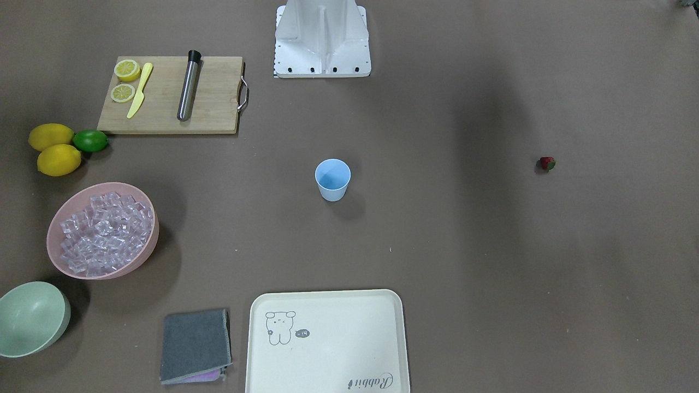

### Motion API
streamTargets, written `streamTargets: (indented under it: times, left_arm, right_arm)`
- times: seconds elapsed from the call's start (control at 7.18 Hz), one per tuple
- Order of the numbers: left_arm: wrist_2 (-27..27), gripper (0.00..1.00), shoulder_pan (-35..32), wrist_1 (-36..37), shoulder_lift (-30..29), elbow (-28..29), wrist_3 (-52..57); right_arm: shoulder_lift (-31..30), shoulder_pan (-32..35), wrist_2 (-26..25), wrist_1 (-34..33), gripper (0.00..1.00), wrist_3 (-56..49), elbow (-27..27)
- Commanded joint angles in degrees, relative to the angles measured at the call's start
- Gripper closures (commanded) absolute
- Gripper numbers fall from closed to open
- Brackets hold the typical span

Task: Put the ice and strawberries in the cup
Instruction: 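Move the right gripper over the pink bowl of ice cubes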

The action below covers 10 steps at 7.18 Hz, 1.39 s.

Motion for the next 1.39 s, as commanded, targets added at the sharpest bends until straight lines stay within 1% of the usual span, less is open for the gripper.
streamTargets:
  times: [0.0,0.28,0.42,0.7,0.84,1.11,1.25]
  left_arm:
    - [0.0,0.02,0.0,0.0,-0.4,0.5,0.0]
    - [0.0,0.02,0.0,0.0,-0.7,0.5,0.0]
    - [0.0,0.02,0.1,0.0,-0.9,0.5,0.0]
    - [0.1,0.02,0.2,0.0,-1.3,0.8,0.0]
    - [0.1,0.02,0.2,0.0,-1.3,0.9,0.0]
    - [0.0,0.02,0.2,0.0,-1.3,1.2,0.0]
    - [0.1,0.02,0.3,-0.5,-1.3,1.4,0.0]
  right_arm:
    - [0.5,-4.0,0.1,6.4,0.02,3.6,0.8]
    - [0.5,-8.8,0.0,13.2,0.02,5.3,0.0]
    - [0.8,-11.3,0.0,15.1,0.02,5.7,0.0]
    - [1.7,-14.4,-0.6,19.6,0.02,9.6,-0.5]
    - [3.4,-15.2,-0.6,20.6,0.02,10.1,-2.1]
    - [4.7,-16.3,-1.3,22.6,0.07,10.3,-5.1]
    - [5.3,-17.7,-3.7,24.8,0.07,10.3,-7.1]
